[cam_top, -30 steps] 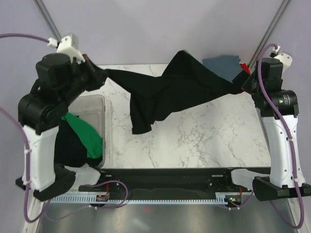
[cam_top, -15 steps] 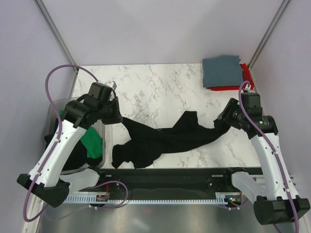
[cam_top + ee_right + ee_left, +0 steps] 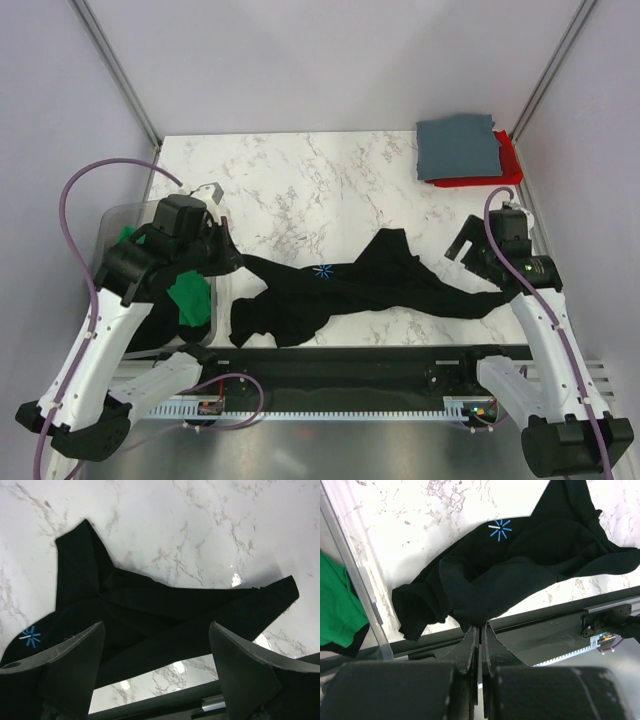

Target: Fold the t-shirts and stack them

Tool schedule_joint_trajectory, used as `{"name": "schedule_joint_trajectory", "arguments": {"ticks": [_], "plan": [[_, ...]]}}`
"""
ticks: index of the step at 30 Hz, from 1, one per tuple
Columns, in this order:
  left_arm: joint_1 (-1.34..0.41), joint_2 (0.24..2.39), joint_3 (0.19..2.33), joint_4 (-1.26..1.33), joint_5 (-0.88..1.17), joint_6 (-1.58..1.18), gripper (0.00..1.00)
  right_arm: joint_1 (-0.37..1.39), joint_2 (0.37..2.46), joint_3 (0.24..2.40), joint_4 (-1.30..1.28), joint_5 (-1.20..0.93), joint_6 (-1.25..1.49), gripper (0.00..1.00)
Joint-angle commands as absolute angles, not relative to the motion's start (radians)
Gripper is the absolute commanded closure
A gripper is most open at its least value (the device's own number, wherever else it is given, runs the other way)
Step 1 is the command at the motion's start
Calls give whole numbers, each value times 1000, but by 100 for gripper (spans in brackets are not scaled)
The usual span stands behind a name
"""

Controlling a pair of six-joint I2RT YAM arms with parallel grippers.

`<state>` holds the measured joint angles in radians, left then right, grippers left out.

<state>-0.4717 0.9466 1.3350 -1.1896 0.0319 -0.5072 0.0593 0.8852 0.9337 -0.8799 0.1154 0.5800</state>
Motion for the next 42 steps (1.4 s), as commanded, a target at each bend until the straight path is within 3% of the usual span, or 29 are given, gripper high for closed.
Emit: {"name": "schedule_joint_trajectory", "arguments": {"ticks": [1,5,9,16,23,29,36,42], "plan": [[-469,894,1347,-1233,3,-509,98,55,841,820,-870,170,598,10],[-469,867,1273,-1217,3,-538,98,55,781,688,-792,20,736,19],[-469,841,1168,-1164,12,-560,98,58,827,525,-579,-309,856,27],[-469,839,1132,-1135,3,-540,98,153,1040,566,-315,-357,799,29],[-469,816,1151,-1169,-69,-517,98,349,1279,704,-235,-294,802,28],[-469,805,1160,-1206,-120,-508,98,368,1527,742,-130,-270,773,29],[-468,833,1280,-1284,-205,-473,98,267,1831,1012,-129,-281,709,30],[-468,851,1350,-1318,-284,-451,98,207,2077,1473,-210,-284,669,30]]}}
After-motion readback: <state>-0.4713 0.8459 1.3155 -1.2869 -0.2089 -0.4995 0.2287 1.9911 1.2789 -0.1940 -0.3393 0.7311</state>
